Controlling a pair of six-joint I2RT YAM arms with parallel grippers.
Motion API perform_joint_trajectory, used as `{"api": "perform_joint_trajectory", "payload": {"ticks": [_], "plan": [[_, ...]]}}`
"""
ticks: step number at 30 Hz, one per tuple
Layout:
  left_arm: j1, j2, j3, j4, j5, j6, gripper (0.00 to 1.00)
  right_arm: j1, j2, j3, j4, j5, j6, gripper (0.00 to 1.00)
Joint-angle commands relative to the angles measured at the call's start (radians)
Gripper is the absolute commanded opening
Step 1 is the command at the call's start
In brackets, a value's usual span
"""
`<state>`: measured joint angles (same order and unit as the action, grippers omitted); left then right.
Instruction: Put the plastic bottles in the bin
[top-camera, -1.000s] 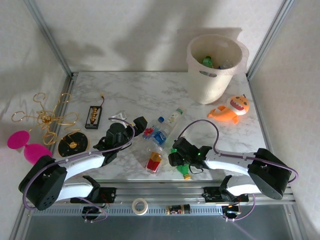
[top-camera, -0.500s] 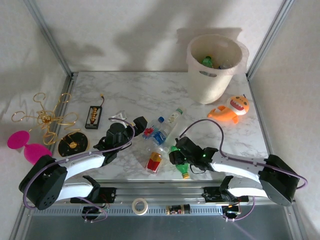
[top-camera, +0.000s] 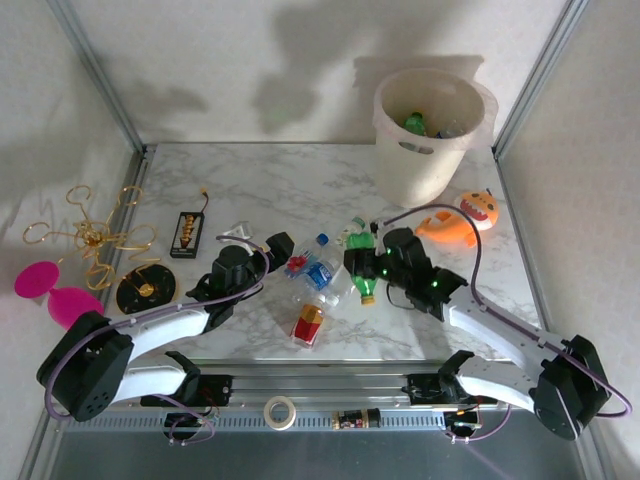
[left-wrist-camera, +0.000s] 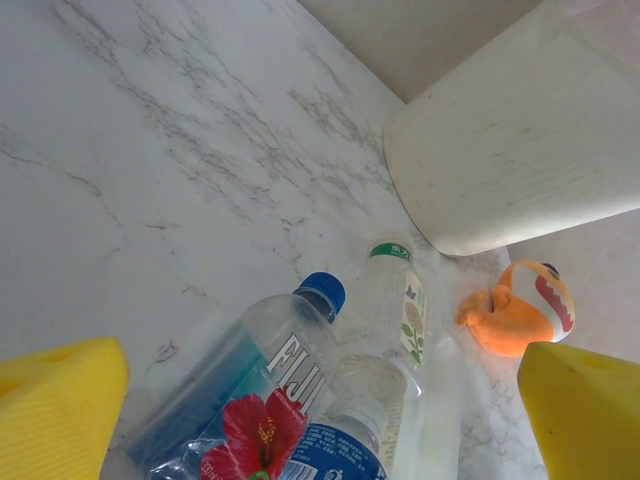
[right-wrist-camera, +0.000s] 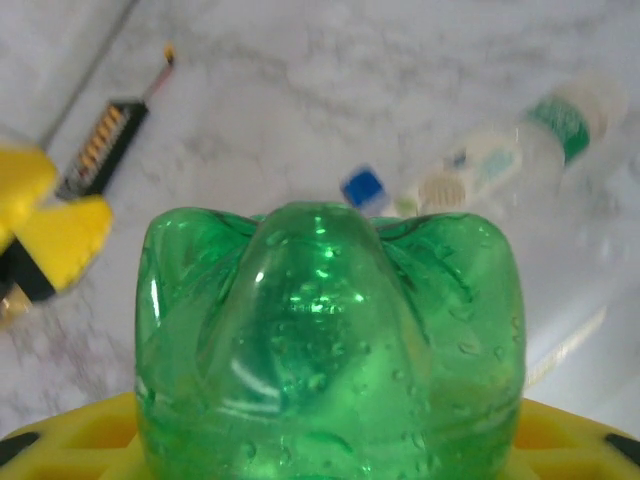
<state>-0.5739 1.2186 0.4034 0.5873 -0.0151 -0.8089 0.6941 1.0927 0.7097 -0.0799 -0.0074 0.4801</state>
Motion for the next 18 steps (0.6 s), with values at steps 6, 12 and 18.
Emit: {"api": "perform_joint_trajectory", "payload": {"ticks": [6, 12, 18], "plan": [[0.008, -0.072, -0.012, -0.010, -0.046, 0.022, 1.00, -0.145, 0.148, 0.349, 0.015, -0.030, -0.175, 0.47], [0.009, -0.119, -0.028, -0.050, -0.066, 0.050, 1.00, -0.253, 0.256, 0.571, 0.026, -0.059, -0.217, 0.47], [0.009, -0.162, -0.043, -0.092, -0.105, 0.067, 1.00, -0.359, 0.389, 0.834, 0.011, -0.097, -0.218, 0.47]]}}
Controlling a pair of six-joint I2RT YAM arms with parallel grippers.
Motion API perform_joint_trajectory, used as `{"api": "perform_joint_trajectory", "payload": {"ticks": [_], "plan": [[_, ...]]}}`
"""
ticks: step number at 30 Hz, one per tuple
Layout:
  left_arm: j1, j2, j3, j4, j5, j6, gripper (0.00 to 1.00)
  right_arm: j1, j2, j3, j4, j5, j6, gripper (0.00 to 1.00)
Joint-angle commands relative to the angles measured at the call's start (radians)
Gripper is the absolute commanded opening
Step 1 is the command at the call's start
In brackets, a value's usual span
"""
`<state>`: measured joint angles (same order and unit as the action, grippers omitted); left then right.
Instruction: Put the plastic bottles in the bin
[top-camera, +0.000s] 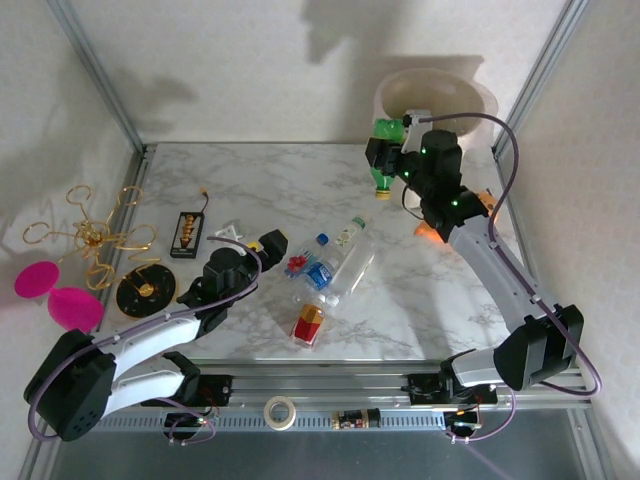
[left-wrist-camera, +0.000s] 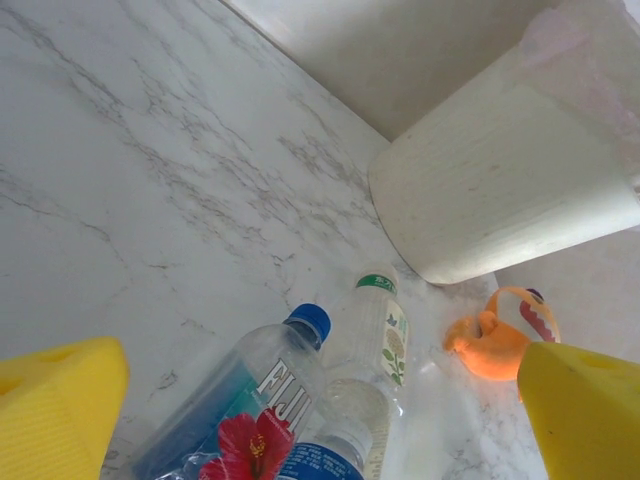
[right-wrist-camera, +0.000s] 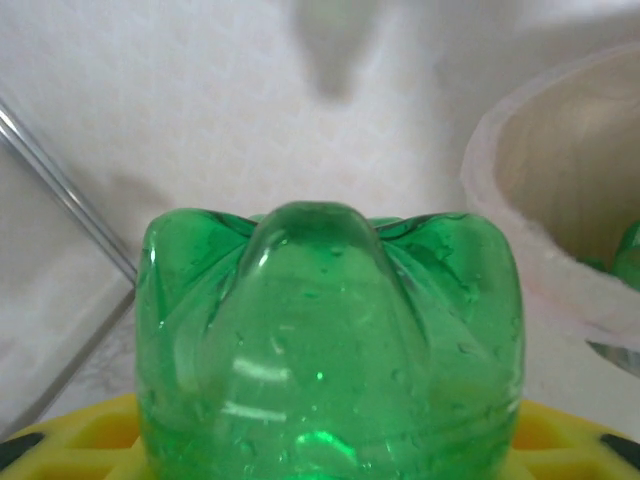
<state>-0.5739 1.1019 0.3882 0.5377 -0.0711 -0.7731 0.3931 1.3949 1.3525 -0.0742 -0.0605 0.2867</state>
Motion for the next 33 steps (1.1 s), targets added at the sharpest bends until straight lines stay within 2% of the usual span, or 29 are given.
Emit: {"api": "perform_joint_trajectory", "payload": {"ticks": [1, 10, 20, 26, 33], "plan": [[0.009, -0.054, -0.034, -0.044, -0.056, 0.031, 1.00, -0.079, 0.112, 0.236, 0.002, -0.047, -0.019, 0.47], [0.014, -0.113, -0.066, -0.074, -0.079, 0.053, 1.00, -0.224, 0.319, 0.541, -0.016, -0.016, 0.039, 0.47], [0.020, -0.167, -0.078, -0.110, -0.098, 0.067, 1.00, -0.347, 0.481, 0.645, 0.022, 0.003, 0.142, 0.46], [0.022, -0.206, -0.087, -0.134, -0.110, 0.066, 1.00, -0.359, 0.568, 0.685, -0.004, 0.002, 0.154, 0.48], [0.023, -0.252, -0.100, -0.162, -0.125, 0.061, 1.00, -0.358, 0.630, 0.738, -0.046, 0.002, 0.152, 0.57]]}}
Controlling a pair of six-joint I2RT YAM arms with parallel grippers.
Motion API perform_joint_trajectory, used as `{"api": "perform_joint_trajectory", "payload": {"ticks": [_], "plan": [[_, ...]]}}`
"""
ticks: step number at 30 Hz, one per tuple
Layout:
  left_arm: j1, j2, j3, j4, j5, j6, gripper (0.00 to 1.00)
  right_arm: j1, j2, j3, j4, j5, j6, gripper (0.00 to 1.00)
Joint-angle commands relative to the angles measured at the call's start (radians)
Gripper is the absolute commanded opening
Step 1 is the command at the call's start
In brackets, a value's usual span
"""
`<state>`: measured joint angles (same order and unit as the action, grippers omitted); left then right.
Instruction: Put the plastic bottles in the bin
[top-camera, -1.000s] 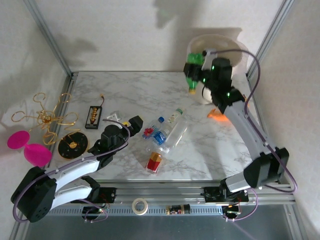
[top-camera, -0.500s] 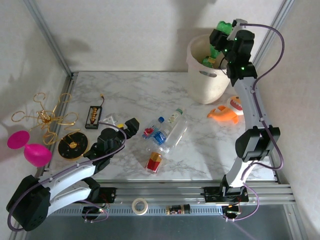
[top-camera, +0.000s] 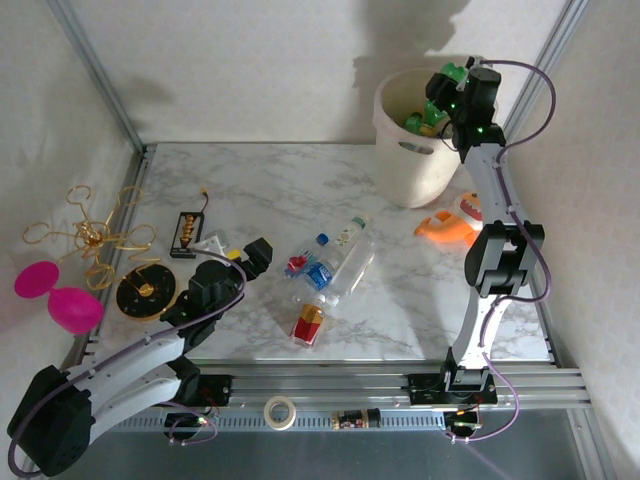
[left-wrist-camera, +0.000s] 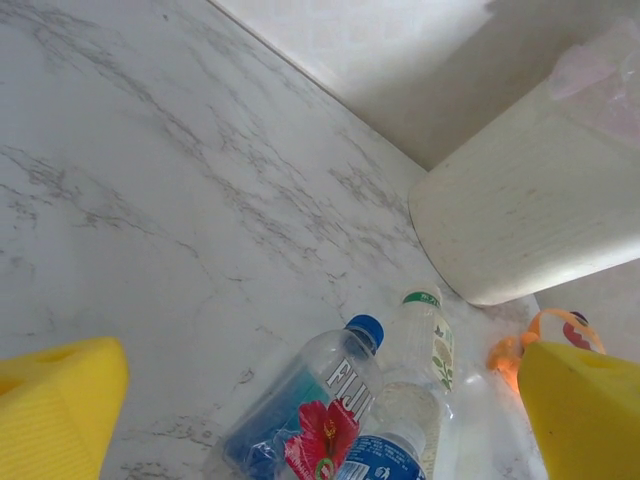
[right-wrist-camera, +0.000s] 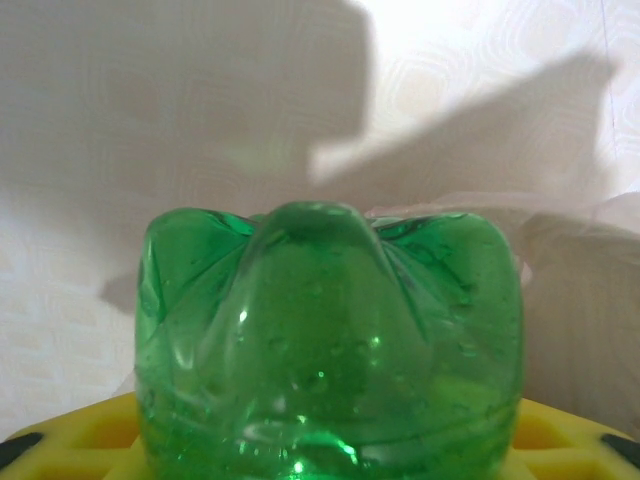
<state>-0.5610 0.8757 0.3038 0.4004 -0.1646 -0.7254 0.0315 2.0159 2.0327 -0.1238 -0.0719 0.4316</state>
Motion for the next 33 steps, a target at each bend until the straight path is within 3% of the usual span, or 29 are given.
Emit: {"api": "perform_joint_trajectory", "payload": {"ticks": [1, 4, 11, 21, 28, 33], "plan": [[0.011, -0.031, -0.018, -0.026, -0.034, 0.012, 1.00, 0.003, 0.012, 0.063, -0.002, 0.013, 0.008, 0.60], [0.012, -0.041, -0.022, -0.026, -0.038, 0.006, 1.00, 0.004, 0.020, 0.083, -0.017, 0.000, 0.008, 0.68], [0.012, -0.043, -0.023, -0.021, -0.030, 0.000, 1.00, 0.003, -0.003, 0.102, -0.028, -0.019, -0.007, 0.98], [0.012, -0.043, -0.017, -0.012, 0.029, 0.001, 1.00, 0.018, -0.102, 0.036, -0.059, -0.076, -0.036, 0.99], [-0.011, -0.040, 0.004, -0.069, 0.130, 0.041, 1.00, 0.114, -0.273, -0.171, -0.034, -0.013, -0.127, 0.99], [-0.073, -0.041, 0.036, -0.202, 0.145, 0.074, 1.00, 0.216, -0.410, -0.362, 0.023, 0.093, -0.147, 0.99]]}}
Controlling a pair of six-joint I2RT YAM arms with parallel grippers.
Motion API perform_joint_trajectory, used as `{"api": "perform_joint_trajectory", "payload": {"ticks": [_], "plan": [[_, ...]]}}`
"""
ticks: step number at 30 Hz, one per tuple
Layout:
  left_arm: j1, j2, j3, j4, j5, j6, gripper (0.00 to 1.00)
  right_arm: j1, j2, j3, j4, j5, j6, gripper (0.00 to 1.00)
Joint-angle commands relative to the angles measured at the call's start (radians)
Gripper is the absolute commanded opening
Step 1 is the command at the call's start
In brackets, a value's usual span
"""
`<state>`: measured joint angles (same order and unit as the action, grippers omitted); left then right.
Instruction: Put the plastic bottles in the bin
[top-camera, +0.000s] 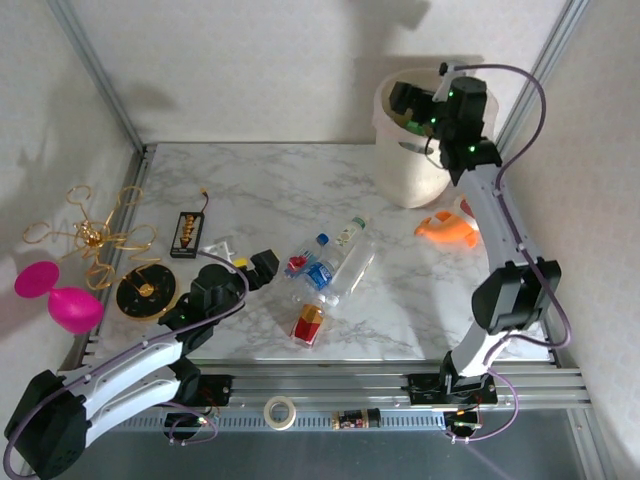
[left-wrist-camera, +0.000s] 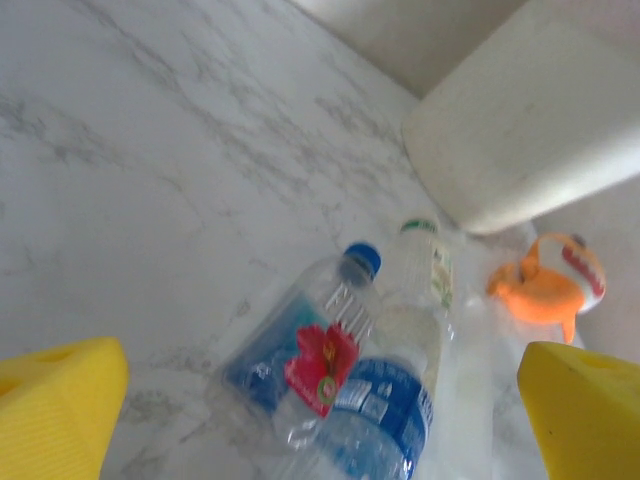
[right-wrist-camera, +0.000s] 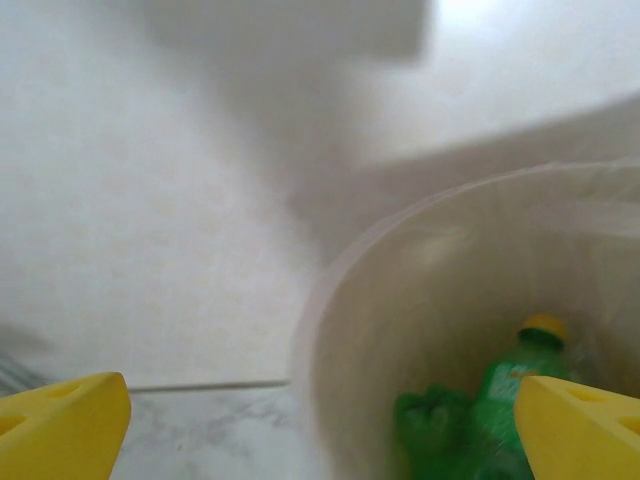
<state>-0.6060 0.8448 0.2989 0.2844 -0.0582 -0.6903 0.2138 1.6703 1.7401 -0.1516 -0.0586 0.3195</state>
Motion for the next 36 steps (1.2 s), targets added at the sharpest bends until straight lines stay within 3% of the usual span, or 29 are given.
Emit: {"api": "perform_joint_trajectory", "payload": {"ticks": [1, 10, 17, 27, 36], "plan": [[-0.049, -0.008, 0.048, -0.110, 0.034, 0.043, 0.99, 0.052, -0.095, -0.118, 0.073, 0.106, -0.034, 0.99], [-0.248, 0.075, 0.048, -0.162, 0.043, 0.027, 1.00, 0.175, -0.348, -0.666, 0.346, 0.087, 0.031, 0.99], [-0.407, 0.151, 0.074, -0.207, 0.013, 0.057, 1.00, 0.292, -0.482, -0.914, 0.395, 0.122, 0.065, 0.99], [-0.572, 0.290, 0.105, -0.268, -0.039, 0.065, 0.99, 0.305, -0.575, -1.092, 0.383, 0.205, 0.246, 0.99], [-0.586, 0.377, 0.108, -0.248, -0.073, 0.038, 0.98, 0.303, -0.493, -1.077, 0.386, 0.121, 0.276, 0.99]]}}
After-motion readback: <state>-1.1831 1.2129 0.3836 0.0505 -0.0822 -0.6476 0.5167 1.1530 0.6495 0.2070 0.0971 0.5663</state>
